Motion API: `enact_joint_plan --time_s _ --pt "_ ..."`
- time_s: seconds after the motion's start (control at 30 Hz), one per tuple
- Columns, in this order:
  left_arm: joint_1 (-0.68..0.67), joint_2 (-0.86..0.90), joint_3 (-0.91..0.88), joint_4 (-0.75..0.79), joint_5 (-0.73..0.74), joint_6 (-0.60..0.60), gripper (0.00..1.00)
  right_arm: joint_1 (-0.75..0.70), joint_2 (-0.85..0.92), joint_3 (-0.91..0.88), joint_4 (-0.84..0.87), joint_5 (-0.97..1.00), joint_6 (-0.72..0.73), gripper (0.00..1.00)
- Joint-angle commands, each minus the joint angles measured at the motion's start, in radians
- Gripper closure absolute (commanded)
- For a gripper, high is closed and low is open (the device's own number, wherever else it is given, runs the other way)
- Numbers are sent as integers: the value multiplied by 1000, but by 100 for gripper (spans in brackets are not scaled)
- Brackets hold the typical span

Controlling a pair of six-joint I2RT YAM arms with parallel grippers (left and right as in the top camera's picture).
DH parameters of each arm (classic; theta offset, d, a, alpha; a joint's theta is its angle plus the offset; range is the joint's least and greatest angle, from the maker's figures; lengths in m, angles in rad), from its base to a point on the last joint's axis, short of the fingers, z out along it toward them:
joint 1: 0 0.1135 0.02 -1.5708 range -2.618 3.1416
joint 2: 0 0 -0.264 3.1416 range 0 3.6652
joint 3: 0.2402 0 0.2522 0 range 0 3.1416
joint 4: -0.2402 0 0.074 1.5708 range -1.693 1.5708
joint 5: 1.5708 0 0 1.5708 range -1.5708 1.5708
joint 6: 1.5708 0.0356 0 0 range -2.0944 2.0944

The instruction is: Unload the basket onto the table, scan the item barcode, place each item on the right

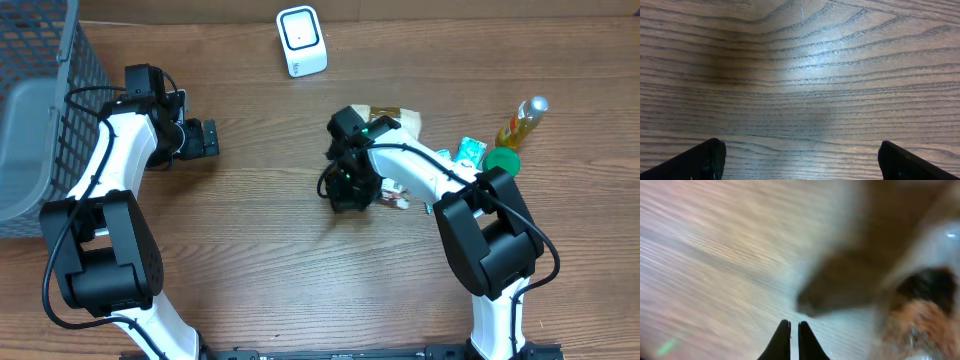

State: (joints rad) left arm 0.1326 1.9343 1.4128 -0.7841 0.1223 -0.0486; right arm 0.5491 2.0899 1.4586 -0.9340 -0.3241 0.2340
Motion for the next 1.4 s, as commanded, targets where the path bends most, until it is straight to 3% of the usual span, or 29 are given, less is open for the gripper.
enact_joint_plan --time_s 0.0,0.17,0.33,0.63,1.13,1.37 --pt "-4 14 16 2 -3 16 0 -2 -6 25 97 -43 -26 95" --pt "-4 14 16 2 -3 16 0 -2 -6 25 255 57 -26 85" --pt "-4 14 16 2 -3 16 0 -2 -6 24 297 101 -26 85" --pt "-4 14 16 2 -3 16 0 -3 -1 18 342 529 -21 86" --pt "-4 14 16 2 -3 16 0 -7 -3 24 83 465 27 86" --pt "-4 14 16 2 -3 16 1 -23 -82 185 -50 393 23 86"
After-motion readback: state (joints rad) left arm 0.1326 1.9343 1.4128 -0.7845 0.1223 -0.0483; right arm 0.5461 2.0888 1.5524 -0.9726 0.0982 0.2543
